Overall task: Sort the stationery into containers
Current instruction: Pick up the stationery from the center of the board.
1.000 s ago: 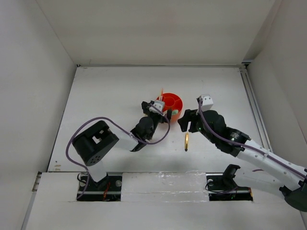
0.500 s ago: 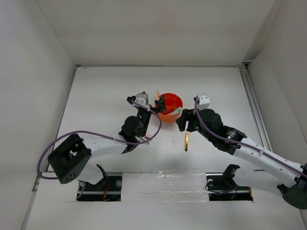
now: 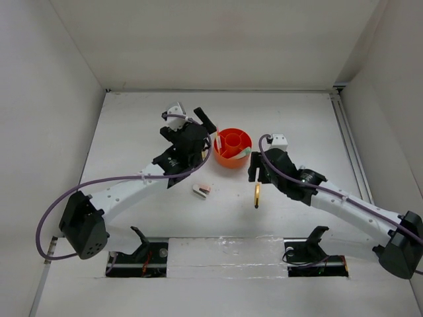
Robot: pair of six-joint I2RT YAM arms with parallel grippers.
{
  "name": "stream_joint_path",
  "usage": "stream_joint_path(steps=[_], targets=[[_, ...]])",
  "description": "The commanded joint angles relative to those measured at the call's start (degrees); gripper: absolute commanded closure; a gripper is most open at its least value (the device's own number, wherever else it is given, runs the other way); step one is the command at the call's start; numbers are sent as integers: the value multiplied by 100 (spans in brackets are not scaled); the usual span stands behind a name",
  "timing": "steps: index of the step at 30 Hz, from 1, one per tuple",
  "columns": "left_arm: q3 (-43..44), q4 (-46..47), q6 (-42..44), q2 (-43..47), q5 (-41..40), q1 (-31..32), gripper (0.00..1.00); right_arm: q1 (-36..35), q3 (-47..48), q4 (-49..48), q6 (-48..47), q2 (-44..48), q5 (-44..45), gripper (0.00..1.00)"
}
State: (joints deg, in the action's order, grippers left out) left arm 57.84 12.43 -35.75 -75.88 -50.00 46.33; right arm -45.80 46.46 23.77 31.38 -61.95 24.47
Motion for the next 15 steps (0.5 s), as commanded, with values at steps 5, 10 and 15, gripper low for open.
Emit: stream_joint_path(steps=[5, 10, 15], targets=[[447, -2332, -2042, 240, -493, -89, 0, 71, 163, 717, 1045, -142, 664, 23], [255, -2149, -1831, 345, -239, -89, 0, 396, -67, 454, 933, 245, 446, 24], [-159, -1559, -1180, 407, -150, -89, 0, 633, -58, 671, 800, 324, 373, 23]])
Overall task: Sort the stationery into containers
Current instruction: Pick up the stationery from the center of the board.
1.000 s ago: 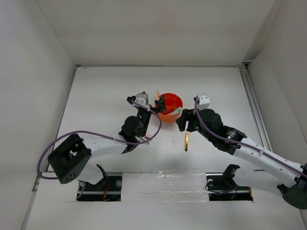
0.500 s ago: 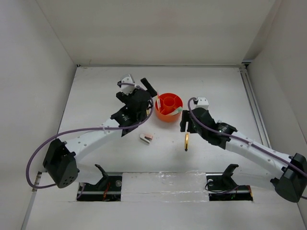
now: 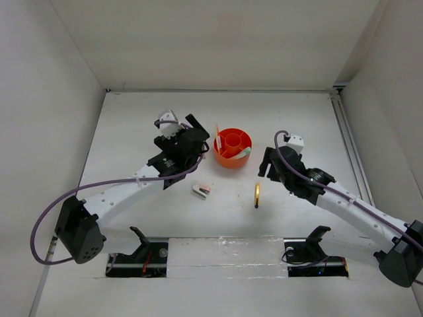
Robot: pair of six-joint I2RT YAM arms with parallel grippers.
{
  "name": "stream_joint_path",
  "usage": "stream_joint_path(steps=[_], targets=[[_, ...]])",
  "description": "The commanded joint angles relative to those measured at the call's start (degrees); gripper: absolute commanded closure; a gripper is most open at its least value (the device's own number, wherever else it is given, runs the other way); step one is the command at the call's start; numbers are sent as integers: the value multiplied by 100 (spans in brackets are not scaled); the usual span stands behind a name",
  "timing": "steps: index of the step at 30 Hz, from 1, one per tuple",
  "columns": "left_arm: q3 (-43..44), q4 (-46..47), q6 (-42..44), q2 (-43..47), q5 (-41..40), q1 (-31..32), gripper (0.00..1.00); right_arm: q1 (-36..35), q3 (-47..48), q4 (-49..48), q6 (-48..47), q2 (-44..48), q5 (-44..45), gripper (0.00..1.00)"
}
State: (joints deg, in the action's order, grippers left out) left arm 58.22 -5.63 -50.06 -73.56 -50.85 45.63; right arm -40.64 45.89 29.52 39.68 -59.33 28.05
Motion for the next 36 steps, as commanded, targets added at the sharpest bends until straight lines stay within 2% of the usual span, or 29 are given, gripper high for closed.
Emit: stream_joint_path(steps=[1, 4, 9, 12, 13, 15, 16, 17, 19, 23, 27, 33, 36], targets=[[-197, 168, 251, 175, -118, -19, 0, 170, -1, 194, -31, 62, 129, 23], [-39, 98, 514, -61, -118, -19, 0, 477, 69, 256, -30, 115, -18, 23], [638, -799, 304, -694, 101, -124, 0, 1225, -150, 2, -241, 167, -730, 23], [639, -363, 795, -958, 951, -440, 0, 1365, -221, -174, -382, 282, -1012, 23], [586, -203, 1005, -1011, 1293, -588, 4, 1418, -221, -174, -382, 351, -1065, 23], [463, 69, 1156, -1308, 2907, -1447, 13, 1419, -221, -227, -548, 527, -1143, 23], [463, 123, 1157, -1310, 2914, -1451, 13, 1471, -221, -227, -549, 528, -1144, 23], [402, 210, 1209, -1467, 3175, -1747, 13, 1472, -221, -279, -619, 624, -1231, 23], [471, 282, 1481, -1687, 3704, -1899, 13, 1472, -221, -394, -707, 711, -1389, 23], [1103, -263, 1763, -2416, 3757, -1900, 12, 1472, -353, -657, -857, 783, -1610, 23], [1411, -491, 1877, -2891, 3775, -1900, 19, 1472, -353, -719, -1050, 783, -1751, 23], [1780, -772, 2000, -3436, 3723, -1900, 36, 1524, -353, -772, -1235, 906, -1803, 23], [1974, -887, 2053, -3612, 3775, -1900, 38, 1524, -353, -772, -1357, 958, -1803, 23]])
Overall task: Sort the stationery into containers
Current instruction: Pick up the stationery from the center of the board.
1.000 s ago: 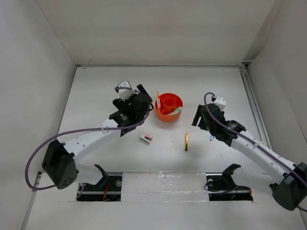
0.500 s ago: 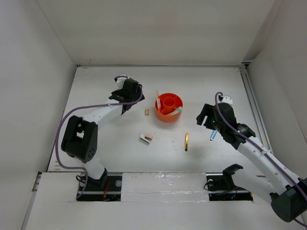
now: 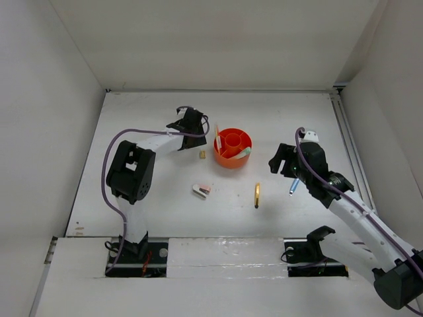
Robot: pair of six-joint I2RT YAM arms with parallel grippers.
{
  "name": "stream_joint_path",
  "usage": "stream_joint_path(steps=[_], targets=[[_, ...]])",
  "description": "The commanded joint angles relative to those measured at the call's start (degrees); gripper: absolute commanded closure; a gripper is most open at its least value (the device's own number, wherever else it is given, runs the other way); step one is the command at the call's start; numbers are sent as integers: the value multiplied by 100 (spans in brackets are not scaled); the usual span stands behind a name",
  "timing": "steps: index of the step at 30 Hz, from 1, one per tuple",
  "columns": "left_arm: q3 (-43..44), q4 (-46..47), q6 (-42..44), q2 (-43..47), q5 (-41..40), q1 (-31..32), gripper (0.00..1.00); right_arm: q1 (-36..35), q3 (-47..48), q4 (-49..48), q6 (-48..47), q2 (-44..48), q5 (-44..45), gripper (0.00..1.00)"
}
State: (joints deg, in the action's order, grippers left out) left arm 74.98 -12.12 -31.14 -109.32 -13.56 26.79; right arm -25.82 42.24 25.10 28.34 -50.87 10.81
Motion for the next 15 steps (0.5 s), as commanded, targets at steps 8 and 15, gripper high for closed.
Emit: stream_joint_path(steps=[8, 15], targets=[[351, -238, 222, -142, 362, 152, 38, 42, -40, -383, -382, 113, -140, 23], [201, -115, 222, -90, 592, 204, 41, 42, -92, -436, -382, 165, -193, 23]])
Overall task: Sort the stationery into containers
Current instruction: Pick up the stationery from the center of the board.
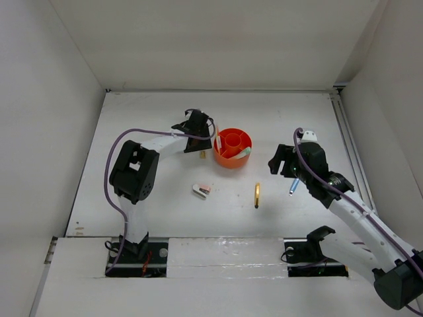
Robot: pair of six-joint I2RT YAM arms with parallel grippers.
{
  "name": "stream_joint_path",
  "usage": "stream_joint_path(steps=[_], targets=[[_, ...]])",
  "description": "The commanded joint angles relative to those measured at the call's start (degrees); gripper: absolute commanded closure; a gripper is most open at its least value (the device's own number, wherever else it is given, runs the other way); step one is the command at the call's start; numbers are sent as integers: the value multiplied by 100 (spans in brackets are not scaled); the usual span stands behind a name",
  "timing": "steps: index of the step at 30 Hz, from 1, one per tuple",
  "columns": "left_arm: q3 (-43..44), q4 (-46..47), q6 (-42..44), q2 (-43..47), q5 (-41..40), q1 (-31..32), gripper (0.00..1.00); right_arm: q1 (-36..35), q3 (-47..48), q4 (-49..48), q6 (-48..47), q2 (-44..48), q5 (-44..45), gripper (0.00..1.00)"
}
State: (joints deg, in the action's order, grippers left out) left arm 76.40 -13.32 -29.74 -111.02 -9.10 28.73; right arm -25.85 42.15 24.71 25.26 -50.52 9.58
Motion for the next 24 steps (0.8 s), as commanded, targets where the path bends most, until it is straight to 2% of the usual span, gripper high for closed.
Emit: stream_joint_path(steps=[1, 7, 24], targets=[[59, 5, 82, 29, 146, 10, 44, 45, -84, -397, -73, 130, -123, 23], [-55, 5, 82, -25, 146, 10, 56, 45, -84, -449, -73, 130, -123, 23], [-169, -109, 135, -34, 93, 62, 59, 45, -84, -502, -21, 78, -308, 23]])
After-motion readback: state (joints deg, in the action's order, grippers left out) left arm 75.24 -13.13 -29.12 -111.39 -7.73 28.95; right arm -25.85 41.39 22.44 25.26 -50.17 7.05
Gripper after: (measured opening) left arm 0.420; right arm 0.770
